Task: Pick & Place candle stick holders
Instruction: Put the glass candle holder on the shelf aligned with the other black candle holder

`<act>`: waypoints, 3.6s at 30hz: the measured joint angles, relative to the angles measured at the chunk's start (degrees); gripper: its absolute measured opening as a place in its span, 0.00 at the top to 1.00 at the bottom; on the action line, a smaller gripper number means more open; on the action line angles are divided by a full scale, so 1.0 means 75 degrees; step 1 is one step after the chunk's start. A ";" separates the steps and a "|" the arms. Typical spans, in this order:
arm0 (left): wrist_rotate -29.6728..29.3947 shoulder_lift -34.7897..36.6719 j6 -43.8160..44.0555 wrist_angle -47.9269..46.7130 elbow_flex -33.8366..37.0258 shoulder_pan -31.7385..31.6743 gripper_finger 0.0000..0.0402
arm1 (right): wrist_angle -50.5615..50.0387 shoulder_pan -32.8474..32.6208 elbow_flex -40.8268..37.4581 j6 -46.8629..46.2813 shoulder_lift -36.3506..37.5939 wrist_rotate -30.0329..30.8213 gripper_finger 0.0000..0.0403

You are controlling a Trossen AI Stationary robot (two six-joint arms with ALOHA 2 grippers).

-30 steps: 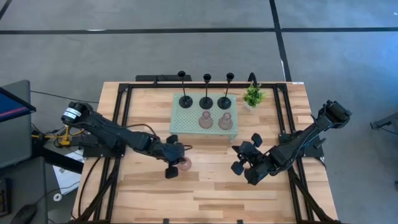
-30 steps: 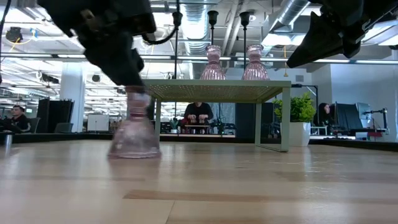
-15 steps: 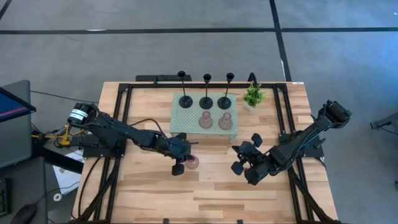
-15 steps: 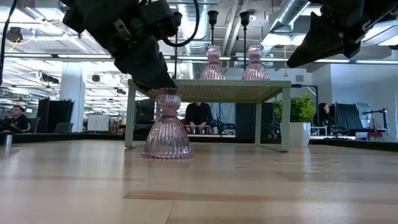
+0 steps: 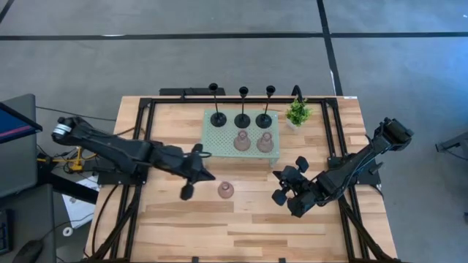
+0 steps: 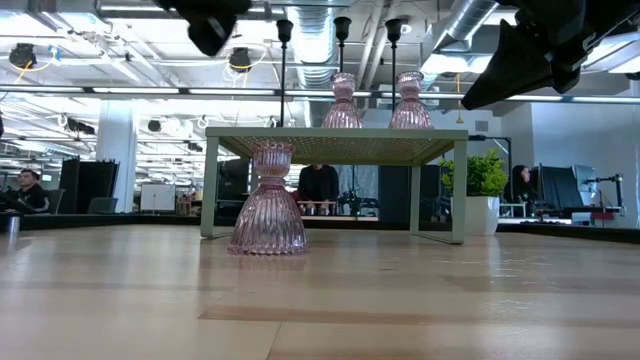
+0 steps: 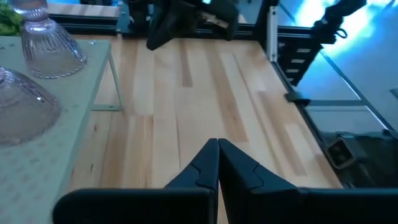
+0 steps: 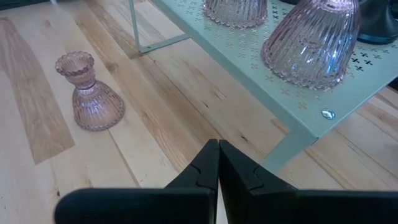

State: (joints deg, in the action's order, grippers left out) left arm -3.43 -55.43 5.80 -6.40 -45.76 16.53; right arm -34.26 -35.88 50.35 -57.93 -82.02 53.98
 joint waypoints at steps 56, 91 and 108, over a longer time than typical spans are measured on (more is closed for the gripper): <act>-0.2563 -0.2791 -0.0342 0.6357 0.3826 0.1856 0.73 | 0.0059 0.0309 0.0000 0.0198 0.0000 -0.0021 1.00; -0.1873 -0.5451 0.0085 0.8134 0.1923 0.0595 0.33 | 0.0056 0.0303 0.0000 0.0204 0.0000 -0.0047 1.00; -0.1878 -0.5474 0.0291 0.8120 0.1906 0.0610 0.50 | 0.0053 0.0303 0.0000 0.0207 0.0000 -0.0047 1.00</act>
State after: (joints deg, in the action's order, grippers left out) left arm -17.51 -96.49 7.99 54.50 -31.46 21.10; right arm -33.87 -33.61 50.35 -56.38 -82.02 53.63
